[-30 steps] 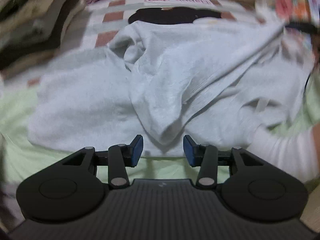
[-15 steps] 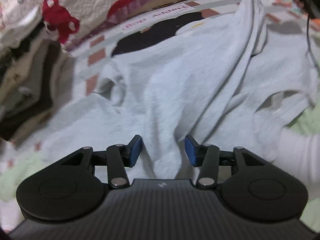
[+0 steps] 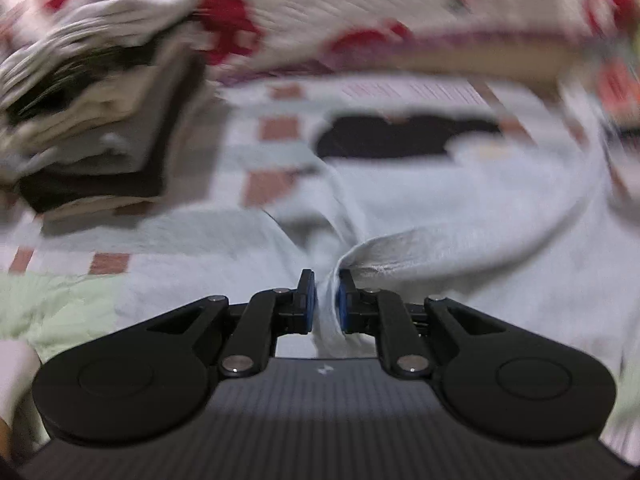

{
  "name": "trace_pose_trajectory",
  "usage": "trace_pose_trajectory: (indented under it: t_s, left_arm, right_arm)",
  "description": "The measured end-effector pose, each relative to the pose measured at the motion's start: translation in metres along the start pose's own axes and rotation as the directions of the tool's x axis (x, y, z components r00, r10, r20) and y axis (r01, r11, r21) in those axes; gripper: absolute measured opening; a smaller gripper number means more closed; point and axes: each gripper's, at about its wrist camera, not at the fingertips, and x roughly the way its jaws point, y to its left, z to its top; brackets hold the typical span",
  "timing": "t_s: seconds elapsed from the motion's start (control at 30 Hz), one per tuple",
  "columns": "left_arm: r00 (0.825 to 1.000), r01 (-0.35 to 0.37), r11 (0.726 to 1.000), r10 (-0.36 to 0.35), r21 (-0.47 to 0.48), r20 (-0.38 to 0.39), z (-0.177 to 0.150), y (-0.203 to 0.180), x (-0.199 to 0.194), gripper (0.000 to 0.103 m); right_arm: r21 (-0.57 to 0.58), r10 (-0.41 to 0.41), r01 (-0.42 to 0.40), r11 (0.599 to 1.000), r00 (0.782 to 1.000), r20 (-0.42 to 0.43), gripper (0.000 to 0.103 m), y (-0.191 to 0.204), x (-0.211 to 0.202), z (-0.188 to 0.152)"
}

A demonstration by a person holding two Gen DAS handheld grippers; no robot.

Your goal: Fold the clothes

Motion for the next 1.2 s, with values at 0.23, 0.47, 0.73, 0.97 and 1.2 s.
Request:
trace_pose_trajectory:
  t_s: [0.23, 0.47, 0.73, 0.97, 1.2]
  left_arm:
    - [0.996, -0.036, 0.973, 0.054, -0.226, 0.074, 0.027, 0.058, 0.007, 0.006]
    - [0.994, -0.081, 0.972, 0.094, -0.221, 0.049, 0.001, 0.055, 0.023, 0.004]
    - [0.996, -0.088, 0.968, 0.085, -0.235, -0.024, -0.017, 0.051, 0.036, 0.004]
    - [0.992, -0.118, 0.979, 0.111, -0.164, -0.051, -0.013, 0.037, 0.036, 0.004]
    - [0.992, -0.120, 0.980, 0.111, -0.158, -0.064, -0.015, 0.035, 0.038, 0.004]
  right_arm:
    - [-0.068, 0.023, -0.028, 0.997, 0.997, -0.072, 0.047, 0.006, -0.003, -0.005]
    - [-0.131, -0.119, 0.110, 0.985, 0.991, -0.064, 0.042, 0.012, -0.013, -0.017]
    - [0.001, 0.160, -0.160, 0.987, 0.986, -0.050, 0.029, 0.012, -0.012, -0.008]
    - [0.089, 0.166, -0.154, 0.984, 0.975, -0.147, 0.032, 0.023, 0.028, -0.016]
    - [0.210, 0.182, -0.148, 0.967, 0.972, -0.151, 0.051, 0.014, 0.033, -0.037]
